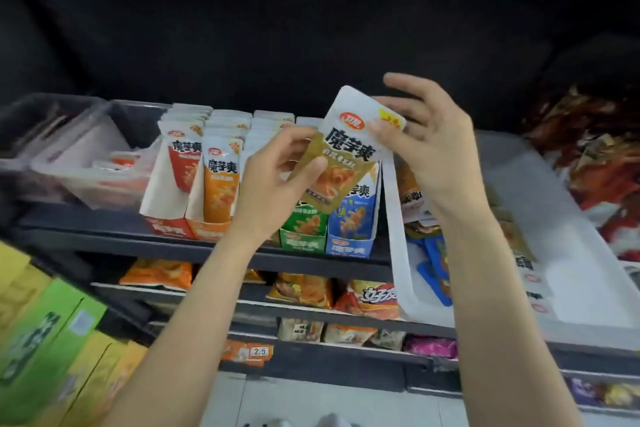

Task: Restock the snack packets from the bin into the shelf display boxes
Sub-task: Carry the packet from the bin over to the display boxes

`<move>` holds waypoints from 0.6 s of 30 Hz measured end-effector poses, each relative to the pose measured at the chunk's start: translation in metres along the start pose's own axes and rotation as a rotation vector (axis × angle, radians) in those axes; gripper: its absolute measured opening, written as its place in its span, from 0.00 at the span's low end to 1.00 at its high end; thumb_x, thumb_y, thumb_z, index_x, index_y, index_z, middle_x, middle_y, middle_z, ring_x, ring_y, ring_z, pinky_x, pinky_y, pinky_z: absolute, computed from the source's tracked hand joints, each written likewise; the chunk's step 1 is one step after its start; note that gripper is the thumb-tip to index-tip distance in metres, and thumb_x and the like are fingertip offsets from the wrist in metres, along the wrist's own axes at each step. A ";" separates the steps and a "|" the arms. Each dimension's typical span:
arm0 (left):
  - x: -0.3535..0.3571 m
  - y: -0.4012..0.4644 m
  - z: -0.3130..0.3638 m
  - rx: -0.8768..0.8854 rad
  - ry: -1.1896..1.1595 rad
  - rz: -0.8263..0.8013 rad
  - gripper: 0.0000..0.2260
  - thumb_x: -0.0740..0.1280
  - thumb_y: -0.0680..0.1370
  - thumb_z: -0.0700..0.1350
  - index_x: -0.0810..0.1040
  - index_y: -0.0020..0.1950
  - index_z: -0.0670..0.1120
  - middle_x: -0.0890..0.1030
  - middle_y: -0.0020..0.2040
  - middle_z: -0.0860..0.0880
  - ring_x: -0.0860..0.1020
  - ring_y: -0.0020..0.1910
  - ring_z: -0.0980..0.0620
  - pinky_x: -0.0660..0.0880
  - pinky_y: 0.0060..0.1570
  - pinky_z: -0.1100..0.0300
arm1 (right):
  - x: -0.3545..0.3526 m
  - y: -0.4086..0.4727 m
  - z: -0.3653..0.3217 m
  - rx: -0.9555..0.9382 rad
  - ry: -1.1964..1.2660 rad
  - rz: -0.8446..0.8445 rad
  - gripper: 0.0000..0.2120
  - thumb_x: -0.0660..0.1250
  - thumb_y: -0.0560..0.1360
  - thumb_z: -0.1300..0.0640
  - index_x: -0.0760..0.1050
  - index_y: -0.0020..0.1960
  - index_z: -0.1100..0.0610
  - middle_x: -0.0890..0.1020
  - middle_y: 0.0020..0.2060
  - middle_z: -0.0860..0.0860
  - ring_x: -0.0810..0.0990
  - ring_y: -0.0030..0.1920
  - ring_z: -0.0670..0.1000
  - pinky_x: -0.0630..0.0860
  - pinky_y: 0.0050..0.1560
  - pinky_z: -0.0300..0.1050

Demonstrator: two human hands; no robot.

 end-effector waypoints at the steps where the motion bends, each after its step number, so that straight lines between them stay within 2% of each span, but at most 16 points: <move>1: -0.014 -0.002 -0.001 0.001 0.014 0.053 0.12 0.69 0.75 0.42 0.73 0.52 0.57 0.80 0.46 0.62 0.78 0.47 0.66 0.73 0.46 0.72 | 0.014 0.003 0.001 -0.006 -0.043 -0.041 0.16 0.70 0.73 0.65 0.73 0.59 0.54 0.83 0.46 0.47 0.83 0.44 0.43 0.79 0.41 0.37; 4: -0.054 -0.007 -0.015 -0.036 0.018 0.182 0.10 0.69 0.75 0.44 0.73 0.53 0.55 0.80 0.49 0.59 0.79 0.49 0.62 0.75 0.48 0.68 | 0.058 0.009 0.008 -0.061 -0.210 -0.118 0.07 0.70 0.74 0.63 0.76 0.48 0.53 0.81 0.40 0.44 0.82 0.41 0.43 0.79 0.41 0.40; 7: -0.081 -0.009 -0.037 -0.062 0.071 0.222 0.10 0.70 0.75 0.44 0.73 0.54 0.53 0.79 0.51 0.59 0.79 0.50 0.62 0.75 0.49 0.68 | 0.090 0.015 0.019 -0.109 -0.285 -0.074 0.05 0.69 0.74 0.61 0.75 0.44 0.53 0.80 0.37 0.43 0.81 0.41 0.44 0.80 0.42 0.44; 10: -0.085 -0.012 -0.068 -0.131 0.028 0.198 0.10 0.69 0.75 0.41 0.72 0.53 0.51 0.80 0.50 0.56 0.79 0.46 0.63 0.75 0.45 0.69 | 0.114 0.017 0.038 -0.166 -0.494 -0.048 0.03 0.68 0.75 0.57 0.75 0.45 0.56 0.82 0.38 0.46 0.81 0.40 0.46 0.79 0.42 0.50; 12: -0.080 -0.014 -0.090 -0.172 0.021 0.162 0.10 0.68 0.76 0.39 0.71 0.54 0.46 0.80 0.49 0.53 0.80 0.45 0.63 0.76 0.44 0.68 | 0.122 0.015 0.049 -0.185 -0.631 -0.029 0.04 0.68 0.75 0.56 0.76 0.47 0.57 0.82 0.39 0.48 0.80 0.41 0.50 0.77 0.42 0.48; 15: -0.073 -0.015 -0.117 -0.234 0.053 0.081 0.11 0.67 0.77 0.38 0.71 0.58 0.45 0.80 0.50 0.54 0.79 0.48 0.62 0.77 0.47 0.67 | 0.129 0.014 0.052 -0.236 -0.713 0.009 0.06 0.68 0.73 0.58 0.77 0.49 0.58 0.75 0.36 0.48 0.77 0.49 0.55 0.73 0.45 0.48; 18: -0.070 -0.015 -0.126 -0.253 0.239 0.036 0.11 0.69 0.76 0.41 0.73 0.57 0.45 0.79 0.47 0.58 0.78 0.46 0.63 0.78 0.51 0.61 | 0.130 0.017 0.055 -0.231 -0.721 0.035 0.10 0.69 0.74 0.56 0.77 0.54 0.57 0.70 0.36 0.47 0.76 0.50 0.55 0.73 0.49 0.51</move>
Point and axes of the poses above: each hand's wrist, its own y-axis towards the middle knuckle, its own x-axis out of the palm, z = x × y, the point moved 9 cm from there along y, towards the middle knuckle
